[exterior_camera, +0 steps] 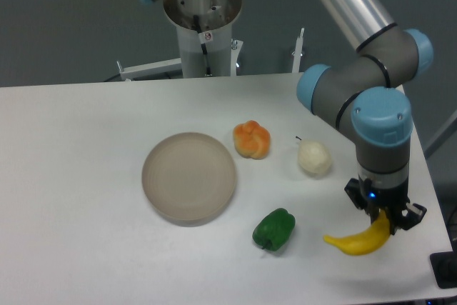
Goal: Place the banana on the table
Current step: 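Lift the held yellow banana slightly with the gripper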
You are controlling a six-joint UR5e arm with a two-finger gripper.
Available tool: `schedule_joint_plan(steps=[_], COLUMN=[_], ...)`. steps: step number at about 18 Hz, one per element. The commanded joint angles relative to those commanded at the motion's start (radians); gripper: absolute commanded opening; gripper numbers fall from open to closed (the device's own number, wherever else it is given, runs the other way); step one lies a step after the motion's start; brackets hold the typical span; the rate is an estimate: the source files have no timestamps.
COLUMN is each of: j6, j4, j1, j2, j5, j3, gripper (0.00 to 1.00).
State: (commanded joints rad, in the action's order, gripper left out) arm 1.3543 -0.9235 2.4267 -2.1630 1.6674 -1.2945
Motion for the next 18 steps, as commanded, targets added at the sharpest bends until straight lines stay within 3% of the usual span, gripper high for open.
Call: schedule_joint_plan(steps=[5,11,18], j6=[0.135,0.213,0.192], j4=[0.002,0.018,0.017], j1=[0.054,0.103,0.115], j2=[0.032,0.023,-0.038], j5=[-0.002,-0.005,-0.026], j3=[-0.074,-0.118,-0.112], gripper=[0.37,0.37,0.37])
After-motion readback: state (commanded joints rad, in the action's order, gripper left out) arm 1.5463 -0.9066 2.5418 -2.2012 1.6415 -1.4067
